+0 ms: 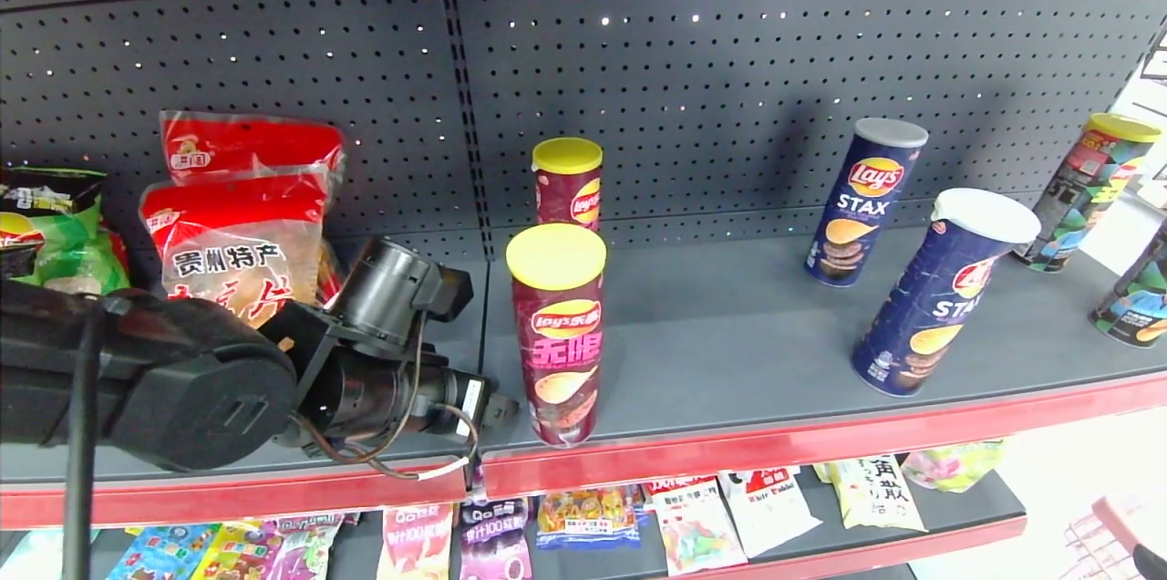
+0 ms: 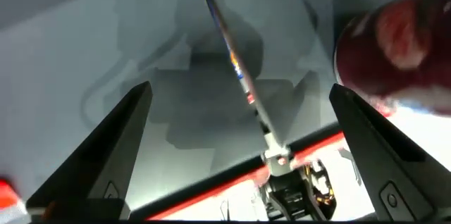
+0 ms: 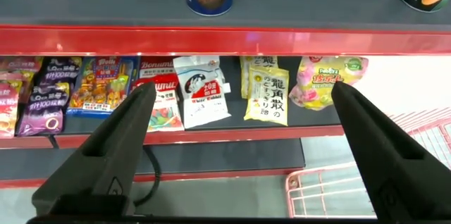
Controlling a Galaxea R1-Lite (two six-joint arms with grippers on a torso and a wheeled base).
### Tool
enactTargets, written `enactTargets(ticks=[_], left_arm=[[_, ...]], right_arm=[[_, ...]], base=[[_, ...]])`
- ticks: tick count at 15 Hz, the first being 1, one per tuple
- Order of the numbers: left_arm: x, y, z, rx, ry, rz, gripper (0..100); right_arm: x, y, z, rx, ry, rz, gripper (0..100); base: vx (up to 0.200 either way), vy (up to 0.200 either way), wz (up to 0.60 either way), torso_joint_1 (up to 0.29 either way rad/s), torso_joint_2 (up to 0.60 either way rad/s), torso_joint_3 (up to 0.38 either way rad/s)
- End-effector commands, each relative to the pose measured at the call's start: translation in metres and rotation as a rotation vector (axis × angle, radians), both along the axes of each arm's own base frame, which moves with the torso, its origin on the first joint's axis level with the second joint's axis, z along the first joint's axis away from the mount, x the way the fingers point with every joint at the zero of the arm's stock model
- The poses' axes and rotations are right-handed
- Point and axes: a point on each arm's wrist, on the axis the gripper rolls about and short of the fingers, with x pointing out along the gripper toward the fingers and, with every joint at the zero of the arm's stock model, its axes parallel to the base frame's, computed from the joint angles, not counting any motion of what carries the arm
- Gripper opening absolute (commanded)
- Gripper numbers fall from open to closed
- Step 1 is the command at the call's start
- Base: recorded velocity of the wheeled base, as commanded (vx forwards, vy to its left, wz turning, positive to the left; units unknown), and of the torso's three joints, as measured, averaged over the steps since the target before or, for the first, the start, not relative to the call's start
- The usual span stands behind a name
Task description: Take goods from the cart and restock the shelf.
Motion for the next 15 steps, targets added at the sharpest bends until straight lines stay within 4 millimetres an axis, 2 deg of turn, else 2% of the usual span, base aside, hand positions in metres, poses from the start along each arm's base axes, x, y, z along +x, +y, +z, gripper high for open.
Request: enactTargets(ticks=[1, 15], left_arm=[[0.002, -0.003, -0.001, 0.001, 0.002, -0.003, 100], [0.011, -0.014, -0.001, -0.006, -0.01, -0.019, 100]], right_arm=[[0.001, 0.0, 0.0, -0.001, 0.005, 0.001, 100], [0.002, 0.0, -0.001, 0.0, 0.012, 0.0, 100]], base=[[0.0, 0.0, 0.0, 0.0, 0.0, 0.0], [0.0, 0.0, 0.0, 0.0, 0.0, 0.0]])
